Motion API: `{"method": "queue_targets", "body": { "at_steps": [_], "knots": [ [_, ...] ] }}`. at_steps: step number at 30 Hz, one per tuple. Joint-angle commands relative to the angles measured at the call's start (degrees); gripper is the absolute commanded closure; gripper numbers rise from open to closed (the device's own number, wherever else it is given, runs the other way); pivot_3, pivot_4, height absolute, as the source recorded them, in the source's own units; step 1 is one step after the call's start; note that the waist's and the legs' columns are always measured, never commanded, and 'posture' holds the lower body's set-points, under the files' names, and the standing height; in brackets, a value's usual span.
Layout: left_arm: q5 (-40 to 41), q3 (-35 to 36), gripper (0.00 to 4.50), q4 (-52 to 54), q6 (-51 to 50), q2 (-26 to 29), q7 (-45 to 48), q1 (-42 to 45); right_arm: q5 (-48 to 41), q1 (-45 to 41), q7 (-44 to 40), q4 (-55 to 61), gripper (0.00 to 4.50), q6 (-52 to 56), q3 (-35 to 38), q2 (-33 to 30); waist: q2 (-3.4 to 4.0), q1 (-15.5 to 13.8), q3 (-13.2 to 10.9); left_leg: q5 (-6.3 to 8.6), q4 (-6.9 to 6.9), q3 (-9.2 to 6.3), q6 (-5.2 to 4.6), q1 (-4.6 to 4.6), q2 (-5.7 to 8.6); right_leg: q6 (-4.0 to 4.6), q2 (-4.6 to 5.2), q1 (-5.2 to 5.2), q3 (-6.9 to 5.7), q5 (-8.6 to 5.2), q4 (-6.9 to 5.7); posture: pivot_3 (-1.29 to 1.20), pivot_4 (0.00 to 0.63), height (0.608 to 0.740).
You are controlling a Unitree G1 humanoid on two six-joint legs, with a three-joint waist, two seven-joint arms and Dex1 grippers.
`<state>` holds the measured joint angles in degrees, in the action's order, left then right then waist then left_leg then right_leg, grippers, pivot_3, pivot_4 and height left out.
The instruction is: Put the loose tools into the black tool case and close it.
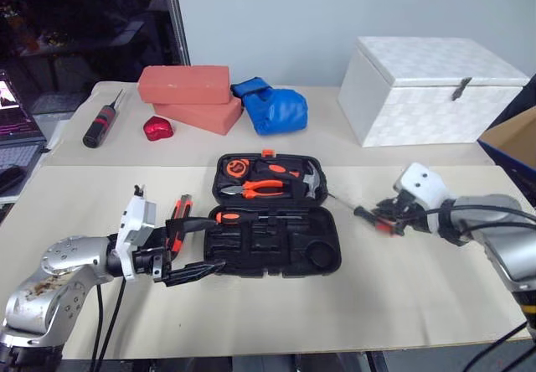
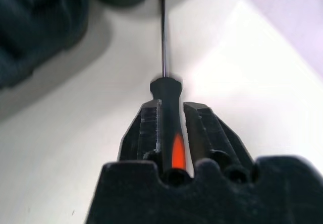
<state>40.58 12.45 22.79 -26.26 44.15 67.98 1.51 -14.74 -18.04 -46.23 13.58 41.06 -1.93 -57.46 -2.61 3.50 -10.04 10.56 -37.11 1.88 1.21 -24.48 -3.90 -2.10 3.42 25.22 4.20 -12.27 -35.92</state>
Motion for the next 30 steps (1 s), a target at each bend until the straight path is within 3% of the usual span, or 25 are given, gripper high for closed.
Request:
{"method": "queue_targets", "body": {
  "at_steps": [1, 6, 10, 17, 22, 25, 27, 30],
  "knots": [
    [-0.06, -0.02, 0.0, 0.96, 1.39, -0.36, -0.92, 1.06, -1.07, 2.95, 0.14, 4.14, 4.47, 3.26, 8.82, -3.29, 0.05, -0.63, -0.02, 0.0, 0.12, -0.01, 0.0, 0.0, 0.01, -0.1, -0.01, 0.02, 0.0, -0.05, -0.02, 0.0, 0.15, 0.736],
    [-0.11, -1.3, 0.0, -0.07, 1.14, -0.8, -1.14, 2.89, -6.21, 5.76, -0.32, 9.5, 4.47, 11.11, 15.18, -1.86, 0.04, -1.29, -0.02, 0.02, 0.21, -0.05, -0.01, 0.03, 0.02, -0.4, -0.04, -0.01, -0.03, -0.15, -0.09, 0.0, 0.15, 0.736],
    [-0.23, -2.15, 0.0, -1.02, 1.12, -0.68, -0.82, 4.13, -13.08, 2.65, -0.35, 12.24, 3.41, 19.26, 14.7, 1.37, 0.01, -1.06, -0.03, 0.01, 0.17, -0.05, 0.0, 0.15, 0.02, -0.12, -0.03, -0.13, -0.01, -0.24, -0.08, 0.0, 0.15, 0.736],
    [0.8, -3.1, 0.0, 0.08, 0.14, -0.03, -0.1, 5.41, -7.27, -0.66, 4.68, 6.18, 1.0, 17.42, 4.81, 3.8, 0.0, -1.09, -0.03, -0.01, 0.1, -0.04, 0.03, 0.17, 0.05, -0.02, -0.01, -0.19, -0.01, -0.21, -0.07, 0.0, 0.15, 0.736],
    [0.68, -4.04, 0.0, 2.35, 0.36, 0.47, 0.7, 5.48, -1.46, -2.52, 4.24, -2.31, 1.0, 12.29, -2.74, 3.47, 0.0, -1.13, -0.03, -0.01, 0.11, -0.05, 0.02, 0.09, 0.05, -0.08, -0.02, -0.15, -0.01, -0.22, -0.07, 0.0, 0.15, 0.736],
    [1.22, -4.21, 0.0, 3.54, -0.02, 0.49, 0.51, 5.4, 0.36, -2.95, 4.13, -5.73, 1.7, 9.54, -3.57, 3.9, 0.01, -1.14, -0.03, -0.01, 0.12, -0.05, 0.01, 0.08, 0.05, -0.18, -0.02, -0.15, -0.01, -0.21, -0.07, 0.0, 0.15, 0.736],
    [2.08, -3.99, 0.0, 4.55, -0.62, 0.49, 0.14, 5.48, -0.03, -2.6, 3.63, -5.92, 2.52, 9.07, -2.61, 3.73, 0.0, -1.14, -0.03, -0.01, 0.11, -0.08, 0.01, 0.1, 0.05, -0.24, -0.04, -0.18, -0.02, -0.18, -0.09, 0.0, 0.15, 0.736],
    [3.8, -3.43, 0.0, 5.7, -1.54, -0.09, -1.08, 5.84, -0.83, 0.02, 3.15, -4.33, 3.42, 8.46, 0.69, 2.15, 0.0, -1.32, -0.03, -0.02, 0.1, -0.08, 0.01, 0.11, 0.05, -0.23, -0.04, -0.19, -0.02, -0.18, -0.1, 0.0, 0.15, 0.736]
  ]
}}
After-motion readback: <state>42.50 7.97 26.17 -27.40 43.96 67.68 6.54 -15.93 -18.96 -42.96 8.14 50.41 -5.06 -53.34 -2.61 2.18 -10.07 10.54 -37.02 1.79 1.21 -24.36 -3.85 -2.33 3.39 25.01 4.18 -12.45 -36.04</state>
